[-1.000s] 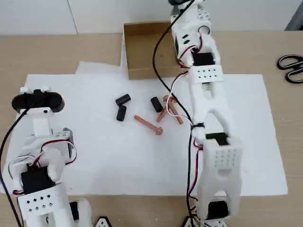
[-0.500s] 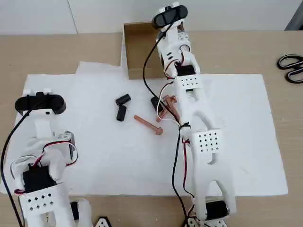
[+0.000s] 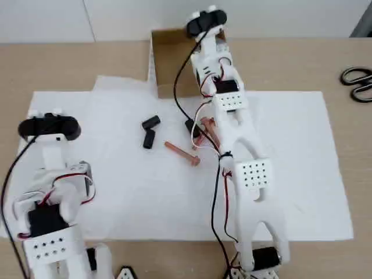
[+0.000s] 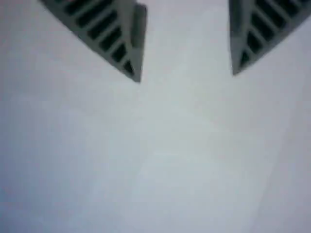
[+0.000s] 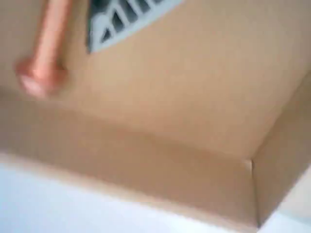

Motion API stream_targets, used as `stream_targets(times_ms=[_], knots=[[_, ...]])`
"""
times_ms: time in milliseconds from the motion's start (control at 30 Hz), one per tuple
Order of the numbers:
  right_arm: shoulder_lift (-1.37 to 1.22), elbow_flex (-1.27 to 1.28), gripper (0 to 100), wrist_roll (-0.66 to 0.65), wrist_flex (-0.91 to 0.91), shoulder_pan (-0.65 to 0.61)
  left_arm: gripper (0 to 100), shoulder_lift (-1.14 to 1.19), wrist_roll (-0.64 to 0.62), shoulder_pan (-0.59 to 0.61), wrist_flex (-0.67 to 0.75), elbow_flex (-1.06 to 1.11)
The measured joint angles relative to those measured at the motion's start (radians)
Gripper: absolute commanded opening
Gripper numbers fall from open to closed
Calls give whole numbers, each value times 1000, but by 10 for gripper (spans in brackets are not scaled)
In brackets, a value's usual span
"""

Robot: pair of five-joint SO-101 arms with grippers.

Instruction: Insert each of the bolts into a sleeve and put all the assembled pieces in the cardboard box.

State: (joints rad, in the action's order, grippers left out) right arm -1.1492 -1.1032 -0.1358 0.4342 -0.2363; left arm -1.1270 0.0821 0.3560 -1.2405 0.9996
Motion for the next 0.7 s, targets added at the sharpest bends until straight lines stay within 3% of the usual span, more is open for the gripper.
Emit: stream_targets(times_ms=[200, 400, 567, 700], knots=[[0, -213, 180, 0, 152, 0, 115, 0, 0, 0, 0, 0], [2, -496, 180, 0, 482, 2, 113, 0, 0, 0, 0, 0], [64, -526, 180, 0, 758, -8, 113, 0, 0, 0, 0, 0], [207, -534, 180, 77, 976, -60, 113, 0, 0, 0, 0, 0]])
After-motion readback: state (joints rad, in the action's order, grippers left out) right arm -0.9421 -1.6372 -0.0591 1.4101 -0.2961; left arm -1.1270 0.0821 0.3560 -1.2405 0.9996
